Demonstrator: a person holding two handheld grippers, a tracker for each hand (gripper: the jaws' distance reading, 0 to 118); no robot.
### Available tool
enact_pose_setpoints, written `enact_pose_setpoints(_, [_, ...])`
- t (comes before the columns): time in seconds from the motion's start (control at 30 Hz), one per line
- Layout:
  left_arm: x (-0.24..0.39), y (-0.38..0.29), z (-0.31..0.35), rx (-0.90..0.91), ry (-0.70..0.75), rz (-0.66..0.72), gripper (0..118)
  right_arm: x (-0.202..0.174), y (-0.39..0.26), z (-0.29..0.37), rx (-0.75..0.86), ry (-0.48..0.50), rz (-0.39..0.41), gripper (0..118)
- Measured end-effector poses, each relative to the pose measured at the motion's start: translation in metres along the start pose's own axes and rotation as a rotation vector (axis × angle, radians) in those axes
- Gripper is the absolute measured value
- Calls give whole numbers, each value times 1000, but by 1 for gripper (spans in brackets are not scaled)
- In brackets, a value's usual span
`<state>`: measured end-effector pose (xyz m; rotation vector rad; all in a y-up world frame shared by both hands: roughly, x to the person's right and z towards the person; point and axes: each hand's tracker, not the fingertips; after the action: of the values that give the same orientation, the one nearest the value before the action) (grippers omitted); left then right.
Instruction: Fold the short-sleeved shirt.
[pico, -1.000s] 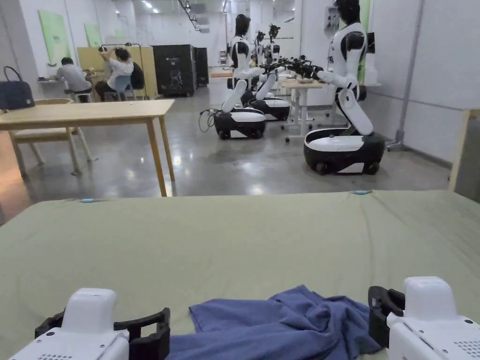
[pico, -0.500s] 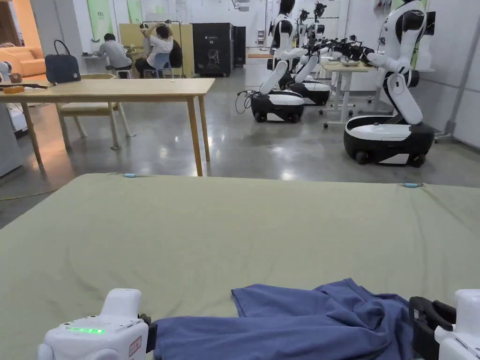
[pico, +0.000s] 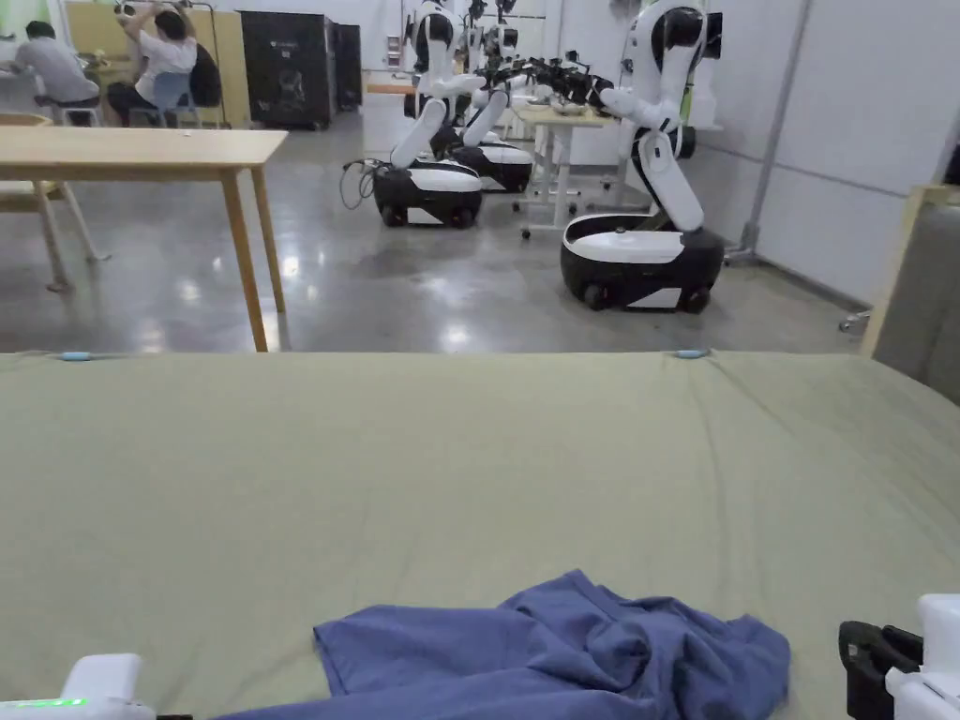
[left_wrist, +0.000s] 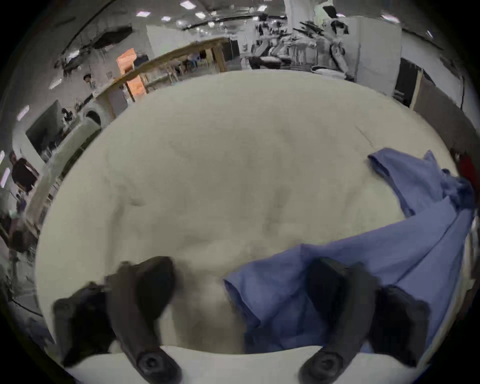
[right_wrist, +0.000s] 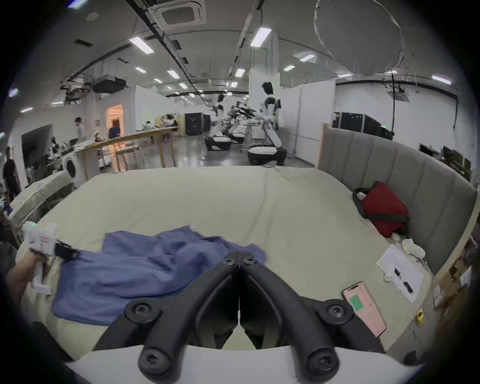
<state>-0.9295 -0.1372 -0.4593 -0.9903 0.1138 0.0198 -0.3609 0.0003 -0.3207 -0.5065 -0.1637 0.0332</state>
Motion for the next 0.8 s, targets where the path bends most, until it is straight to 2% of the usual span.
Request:
enact_pose_setpoints(0.03, [1,0,9,19,-38,-15,56,9,3,-18,-27,-21,-12,0])
enact_pose_setpoints(0.07, [8,-2,22,59,20,-91,11,17,5,-35,-53,-23,-34,1])
enact_pose_setpoints(0.1, [12,-4,32,73,27,-127,4,22,8,-52,-78,-18,-47,3])
enact_pose_setpoints(0.13, [13,-5,40,85,27,-117,4,25,11,-74,-114,-8,-45,17])
enact_pose_setpoints(0.17, [12,-4,50,116,19,-105,3,26,13,-96,-154,3,-37,73])
enact_pose_setpoints(0.2, [13,-6,57,95,-49,-58,3,25,15,-115,-195,5,-24,112])
enact_pose_setpoints(0.23, [13,-4,65,99,-97,-24,3,22,16,-136,-254,21,-14,118])
enact_pose_setpoints(0.27, [14,-3,73,107,-111,-1,3,20,15,-158,-312,49,-7,116])
enact_pose_setpoints(0.3, [17,-2,79,120,-95,-14,3,18,9,-171,-303,62,-30,116])
enact_pose_setpoints(0.37, [20,1,92,134,-89,-15,3,16,6,-207,-329,17,-13,115])
enact_pose_setpoints(0.5, [20,8,87,114,-93,14,3,18,-10,-235,-421,-20,-25,113])
enact_pose_setpoints(0.53, [21,10,84,104,-87,12,3,19,-14,-241,-470,5,-43,104])
enact_pose_setpoints(0.57, [21,12,81,78,-76,19,3,20,-17,-233,-523,41,-67,71])
enact_pose_setpoints(0.6, [21,14,78,64,-61,20,3,23,-20,-235,-528,68,-116,29])
enact_pose_setpoints(0.63, [21,15,75,28,-66,21,4,25,-22,-232,-496,38,-158,8])
enact_pose_setpoints(0.7, [21,18,77,46,-77,30,4,27,-15,-212,-445,46,-193,7])
enact_pose_setpoints(0.8, [18,22,91,45,-96,74,4,28,-1,-193,-401,71,-184,7])
